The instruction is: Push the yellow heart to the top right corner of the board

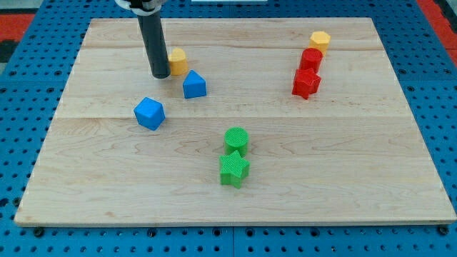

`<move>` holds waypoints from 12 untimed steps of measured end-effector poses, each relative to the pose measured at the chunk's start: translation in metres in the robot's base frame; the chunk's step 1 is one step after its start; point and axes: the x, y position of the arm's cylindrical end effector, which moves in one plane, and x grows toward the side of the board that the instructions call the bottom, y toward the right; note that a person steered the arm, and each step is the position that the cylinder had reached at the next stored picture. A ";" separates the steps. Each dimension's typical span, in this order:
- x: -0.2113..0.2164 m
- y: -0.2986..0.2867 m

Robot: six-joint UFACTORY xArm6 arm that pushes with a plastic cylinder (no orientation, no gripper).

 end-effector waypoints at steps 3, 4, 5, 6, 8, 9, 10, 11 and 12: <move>-0.049 0.084; -0.069 0.099; -0.103 0.166; -0.103 0.163; -0.131 0.163; -0.138 0.213; -0.129 0.234; -0.121 0.254; -0.117 0.252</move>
